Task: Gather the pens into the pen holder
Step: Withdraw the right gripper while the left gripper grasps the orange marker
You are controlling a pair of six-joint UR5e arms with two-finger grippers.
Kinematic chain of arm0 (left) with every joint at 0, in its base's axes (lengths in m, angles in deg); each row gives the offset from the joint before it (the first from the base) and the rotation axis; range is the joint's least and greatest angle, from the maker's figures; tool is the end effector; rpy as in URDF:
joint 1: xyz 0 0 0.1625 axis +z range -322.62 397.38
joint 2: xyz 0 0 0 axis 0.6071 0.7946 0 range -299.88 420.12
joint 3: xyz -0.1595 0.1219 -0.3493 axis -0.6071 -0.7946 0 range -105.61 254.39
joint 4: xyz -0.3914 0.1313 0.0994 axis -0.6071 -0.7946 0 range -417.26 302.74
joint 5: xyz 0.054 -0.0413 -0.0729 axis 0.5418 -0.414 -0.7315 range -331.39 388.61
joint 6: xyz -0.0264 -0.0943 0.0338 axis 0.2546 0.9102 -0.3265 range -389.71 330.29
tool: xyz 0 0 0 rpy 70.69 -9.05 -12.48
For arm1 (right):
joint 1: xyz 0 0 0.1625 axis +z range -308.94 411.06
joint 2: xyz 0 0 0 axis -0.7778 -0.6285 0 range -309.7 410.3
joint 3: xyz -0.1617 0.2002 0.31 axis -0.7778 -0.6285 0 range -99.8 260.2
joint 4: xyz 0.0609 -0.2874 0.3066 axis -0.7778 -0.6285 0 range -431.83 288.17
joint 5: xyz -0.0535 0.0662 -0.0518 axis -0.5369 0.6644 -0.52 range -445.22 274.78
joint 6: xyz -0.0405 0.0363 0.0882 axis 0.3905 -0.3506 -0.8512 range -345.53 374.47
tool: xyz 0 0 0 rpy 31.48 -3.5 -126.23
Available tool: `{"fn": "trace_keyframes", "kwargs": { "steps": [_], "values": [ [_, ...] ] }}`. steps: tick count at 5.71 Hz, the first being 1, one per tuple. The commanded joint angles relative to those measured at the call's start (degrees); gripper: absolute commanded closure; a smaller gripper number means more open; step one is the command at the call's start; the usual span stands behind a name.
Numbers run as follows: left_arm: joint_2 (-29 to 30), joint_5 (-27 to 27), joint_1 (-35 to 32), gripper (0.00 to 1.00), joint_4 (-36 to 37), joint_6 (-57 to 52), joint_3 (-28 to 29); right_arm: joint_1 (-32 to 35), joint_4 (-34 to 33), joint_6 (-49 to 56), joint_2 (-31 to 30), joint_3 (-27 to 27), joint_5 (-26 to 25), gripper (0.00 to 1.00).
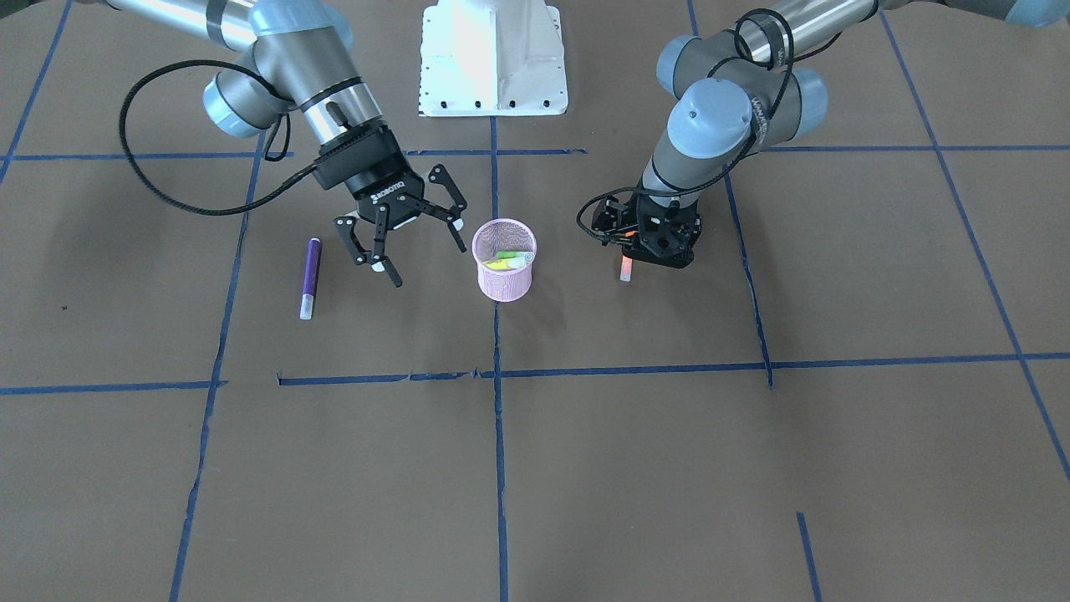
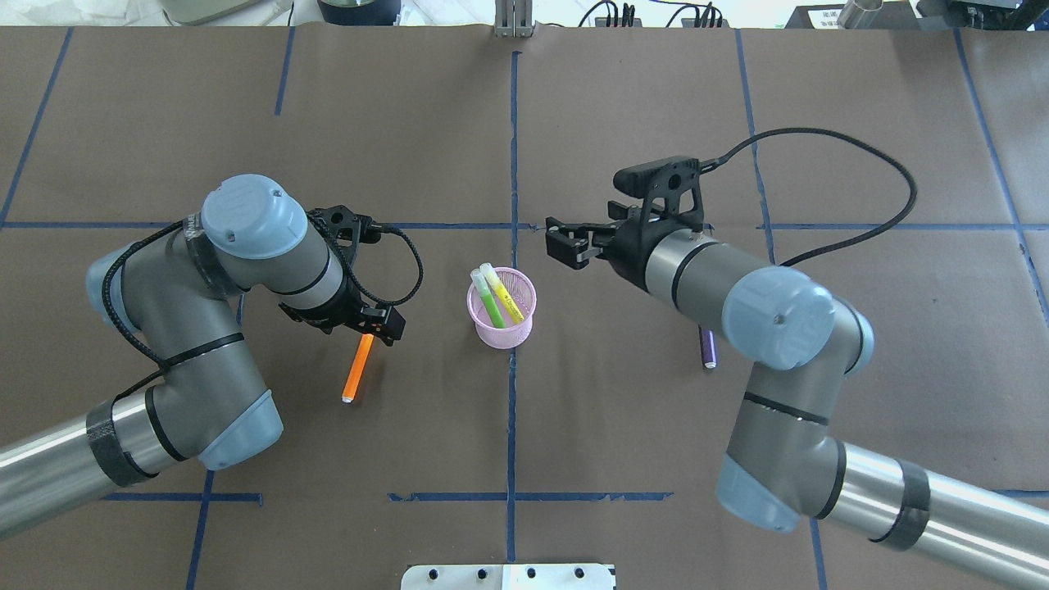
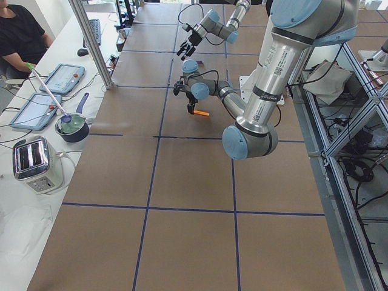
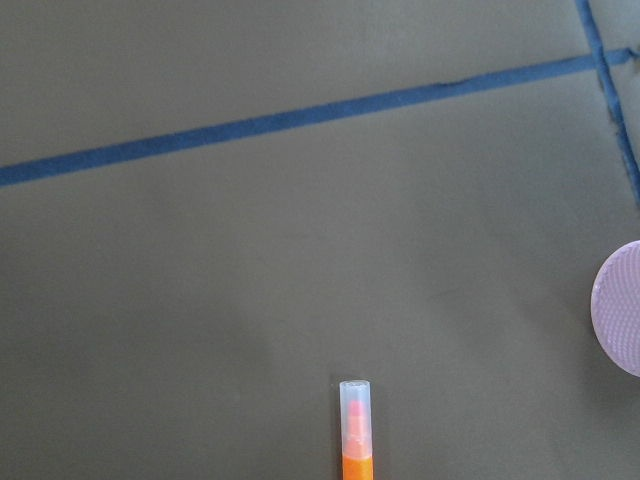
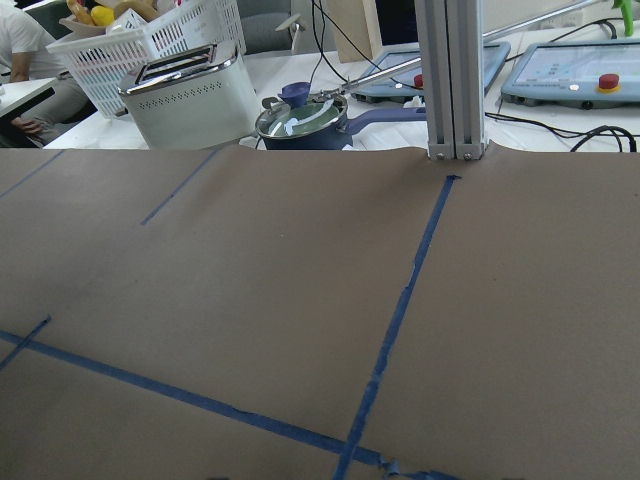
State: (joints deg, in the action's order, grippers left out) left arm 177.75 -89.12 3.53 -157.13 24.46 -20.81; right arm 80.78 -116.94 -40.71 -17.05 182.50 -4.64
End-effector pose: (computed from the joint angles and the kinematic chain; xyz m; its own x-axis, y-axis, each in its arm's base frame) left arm 0.5016 -0.4390 0.3006 0.6301 0.2012 -0.7500 -0.1700 0.9782 0.1196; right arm -0.4499 -0.4298 0.2233 0.4849 -0.3717 0.7916 -0.4289 0.6877 0.5857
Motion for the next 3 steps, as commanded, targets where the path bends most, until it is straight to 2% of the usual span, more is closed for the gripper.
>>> {"fn": "trace_keyframes", "kwargs": {
  "steps": [1, 2, 3],
  "values": [
    [2.32, -0.48, 0.36, 0.16, 4.38, -0.81, 1.69, 5.16, -4.54, -0.1, -4.7, 6.04, 9.84, 0.06],
    [5.03, -0.39, 0.19, 0.17, 12.42, -5.08, 1.69, 5.17, -4.55, -0.1, -5.42, 6.24, 9.86, 0.06],
    [5.32, -0.48, 0.02, 0.18, 13.72, -6.0, 1.78, 5.26, -4.55, -0.1, -6.29, 6.76, 9.95, 0.06]
  ]
}}
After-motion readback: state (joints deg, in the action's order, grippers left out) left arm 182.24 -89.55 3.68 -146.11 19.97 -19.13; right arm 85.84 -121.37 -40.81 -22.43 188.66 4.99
